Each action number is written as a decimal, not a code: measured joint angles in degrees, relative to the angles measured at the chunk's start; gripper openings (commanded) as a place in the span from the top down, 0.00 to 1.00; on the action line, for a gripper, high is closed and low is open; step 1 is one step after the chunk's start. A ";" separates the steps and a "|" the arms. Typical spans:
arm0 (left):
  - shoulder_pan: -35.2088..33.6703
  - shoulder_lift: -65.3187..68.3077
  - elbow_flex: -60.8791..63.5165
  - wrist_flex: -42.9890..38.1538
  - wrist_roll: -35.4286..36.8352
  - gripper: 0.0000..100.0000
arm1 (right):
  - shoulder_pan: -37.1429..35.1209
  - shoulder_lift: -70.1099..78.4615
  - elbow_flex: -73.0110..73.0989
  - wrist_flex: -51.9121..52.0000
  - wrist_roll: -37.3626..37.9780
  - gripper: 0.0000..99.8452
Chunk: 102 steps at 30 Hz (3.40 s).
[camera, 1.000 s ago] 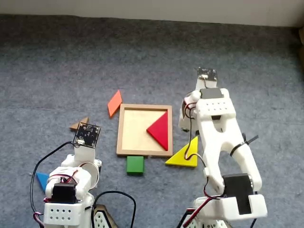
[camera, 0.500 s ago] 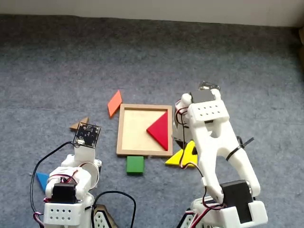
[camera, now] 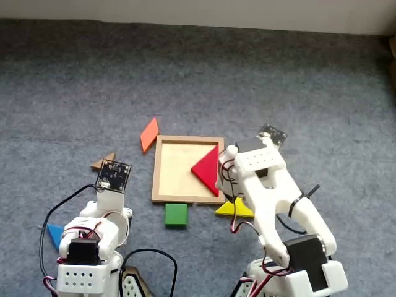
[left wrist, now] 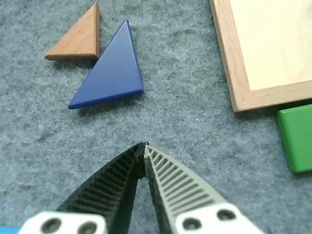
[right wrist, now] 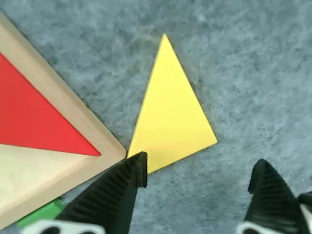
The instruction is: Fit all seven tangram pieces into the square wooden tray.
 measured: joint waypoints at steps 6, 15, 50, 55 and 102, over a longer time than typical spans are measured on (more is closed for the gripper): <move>0.00 0.00 0.00 0.00 0.00 0.98 | -0.97 0.00 1.76 -5.54 -3.52 0.67; 0.00 0.00 0.00 0.00 0.00 0.98 | -0.97 0.00 5.63 -10.73 -4.57 0.67; 0.00 0.00 0.00 0.00 0.00 0.98 | -3.08 8.35 3.96 -10.73 -4.57 0.67; 0.00 0.00 0.00 0.00 0.00 0.98 | -3.08 8.62 3.87 -10.73 -4.57 0.67; 0.00 0.00 0.00 0.00 0.00 0.98 | -0.79 10.29 -10.11 1.85 0.62 0.67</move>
